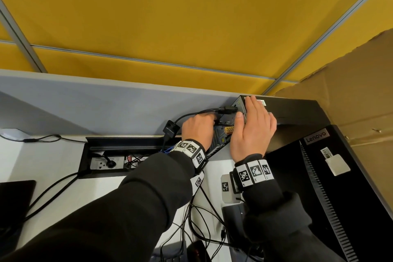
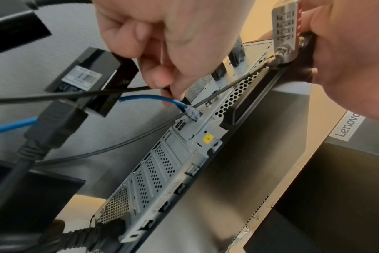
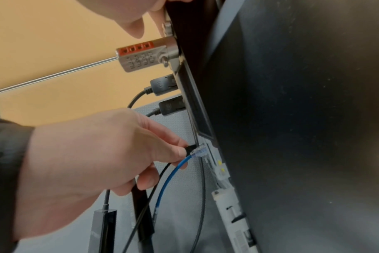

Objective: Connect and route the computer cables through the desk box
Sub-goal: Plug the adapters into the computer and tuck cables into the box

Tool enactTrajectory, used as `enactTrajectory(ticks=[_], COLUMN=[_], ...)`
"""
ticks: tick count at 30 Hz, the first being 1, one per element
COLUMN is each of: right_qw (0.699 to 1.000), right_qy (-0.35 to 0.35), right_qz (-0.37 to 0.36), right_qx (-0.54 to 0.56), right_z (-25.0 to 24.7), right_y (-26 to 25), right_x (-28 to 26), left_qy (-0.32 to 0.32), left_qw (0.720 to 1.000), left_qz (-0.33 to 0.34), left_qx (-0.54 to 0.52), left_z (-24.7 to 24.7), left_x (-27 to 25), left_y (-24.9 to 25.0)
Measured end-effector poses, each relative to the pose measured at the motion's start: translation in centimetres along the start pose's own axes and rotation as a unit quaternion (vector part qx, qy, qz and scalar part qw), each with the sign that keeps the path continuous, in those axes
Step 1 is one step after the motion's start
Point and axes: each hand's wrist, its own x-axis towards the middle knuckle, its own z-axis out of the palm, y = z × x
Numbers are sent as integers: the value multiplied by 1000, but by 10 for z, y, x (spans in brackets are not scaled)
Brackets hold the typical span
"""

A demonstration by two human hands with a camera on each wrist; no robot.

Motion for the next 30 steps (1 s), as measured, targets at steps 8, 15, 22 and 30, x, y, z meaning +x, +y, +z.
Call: enactTrajectory(ticks=[8,15,22,30], right_qw=[1000,1000,1000,1000], right_qy=[7,-11,-5,-10], right_qz=[6,-10,-8,-11], right_qx=[9,-9,-9,-18], right_z=[1,-2,-1,-1], right_y=[0,3,2,2], right_x=[0,-1,0,0], left_qy=[-37,-114,-46,-28], left_qw=[999,993,997,995], left_qz=[-3,10,37,34], left_qx=[-25,-15,-57,-85], left_z=[-3,-14,-12,-5], left_x=[4,4,-6,-5], left_y=[5,8,6,4])
